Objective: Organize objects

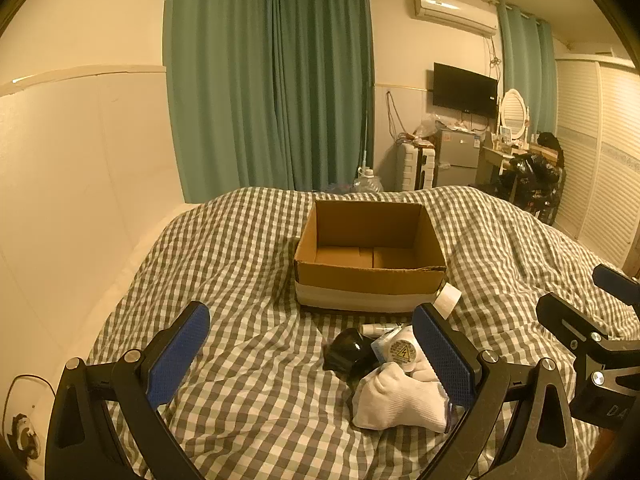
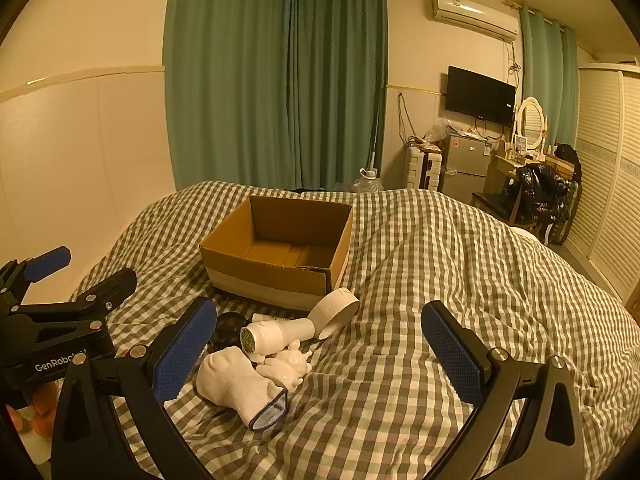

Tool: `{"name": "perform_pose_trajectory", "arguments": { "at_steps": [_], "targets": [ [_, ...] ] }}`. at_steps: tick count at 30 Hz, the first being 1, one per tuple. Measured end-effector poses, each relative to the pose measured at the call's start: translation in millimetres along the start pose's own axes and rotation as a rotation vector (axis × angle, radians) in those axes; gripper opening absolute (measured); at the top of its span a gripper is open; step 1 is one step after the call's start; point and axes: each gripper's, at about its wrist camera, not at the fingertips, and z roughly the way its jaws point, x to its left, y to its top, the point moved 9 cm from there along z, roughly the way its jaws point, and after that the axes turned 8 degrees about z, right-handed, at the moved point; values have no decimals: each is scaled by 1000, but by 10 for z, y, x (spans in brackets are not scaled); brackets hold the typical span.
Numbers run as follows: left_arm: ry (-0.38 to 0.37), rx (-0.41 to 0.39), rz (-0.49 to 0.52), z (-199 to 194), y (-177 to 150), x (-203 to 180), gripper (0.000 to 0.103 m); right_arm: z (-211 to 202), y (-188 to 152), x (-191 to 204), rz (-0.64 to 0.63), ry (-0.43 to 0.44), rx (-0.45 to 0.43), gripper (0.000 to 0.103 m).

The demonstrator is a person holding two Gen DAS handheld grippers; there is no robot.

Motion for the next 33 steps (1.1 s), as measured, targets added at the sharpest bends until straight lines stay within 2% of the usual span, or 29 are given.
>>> {"name": "perform_pose_trajectory", "arguments": {
  "at_steps": [33],
  "targets": [
    [-17,-12,-29,-125,0,50,103,-64,11,123,-35,1,-7,100]
  ]
}}
